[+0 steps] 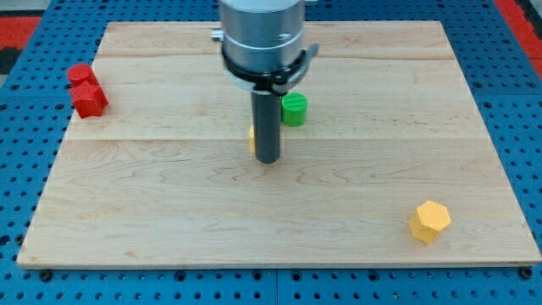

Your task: Move the heart into the hexagon

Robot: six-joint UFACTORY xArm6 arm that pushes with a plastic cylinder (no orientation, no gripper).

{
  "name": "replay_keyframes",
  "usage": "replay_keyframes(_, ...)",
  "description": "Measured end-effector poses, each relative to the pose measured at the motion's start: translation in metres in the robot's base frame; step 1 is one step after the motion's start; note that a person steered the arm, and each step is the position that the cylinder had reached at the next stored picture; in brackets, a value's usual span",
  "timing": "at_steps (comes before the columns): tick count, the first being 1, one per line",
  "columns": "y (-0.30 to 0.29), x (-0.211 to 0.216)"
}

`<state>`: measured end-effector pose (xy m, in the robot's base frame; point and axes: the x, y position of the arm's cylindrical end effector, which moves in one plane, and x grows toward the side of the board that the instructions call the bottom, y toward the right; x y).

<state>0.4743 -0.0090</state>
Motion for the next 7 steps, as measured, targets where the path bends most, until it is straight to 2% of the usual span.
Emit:
replay_keyframes(2, -0.074, -0.01)
replay_keyframes(3, -0.084, -0.029)
replay_keyframes(4, -0.028, -0.051)
replay_keyframes(5, 0.025, -0.021)
replay_keyframes(6, 0.043, 0.013)
replay_keyframes(7, 0.016, 0.022)
